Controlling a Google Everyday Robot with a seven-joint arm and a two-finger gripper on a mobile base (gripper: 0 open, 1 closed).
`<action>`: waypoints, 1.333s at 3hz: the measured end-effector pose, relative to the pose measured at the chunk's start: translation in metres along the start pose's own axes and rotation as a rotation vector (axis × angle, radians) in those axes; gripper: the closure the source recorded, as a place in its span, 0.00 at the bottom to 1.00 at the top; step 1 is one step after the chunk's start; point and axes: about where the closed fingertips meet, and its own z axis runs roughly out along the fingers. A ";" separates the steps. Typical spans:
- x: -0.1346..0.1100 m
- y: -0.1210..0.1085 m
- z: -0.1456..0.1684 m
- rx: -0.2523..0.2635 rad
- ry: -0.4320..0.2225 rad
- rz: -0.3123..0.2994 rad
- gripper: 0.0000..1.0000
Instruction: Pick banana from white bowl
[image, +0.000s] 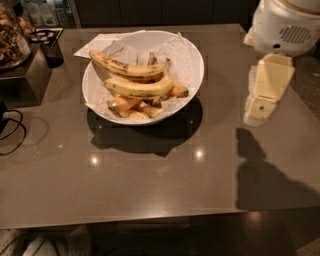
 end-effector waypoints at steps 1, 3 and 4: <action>-0.032 -0.008 0.007 -0.028 -0.004 -0.062 0.00; -0.080 -0.011 0.002 0.004 -0.073 -0.168 0.00; -0.122 -0.005 0.004 -0.003 -0.083 -0.282 0.18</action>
Offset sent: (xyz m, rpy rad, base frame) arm 0.0147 0.0264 -0.0005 -0.0051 0.0204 0.0573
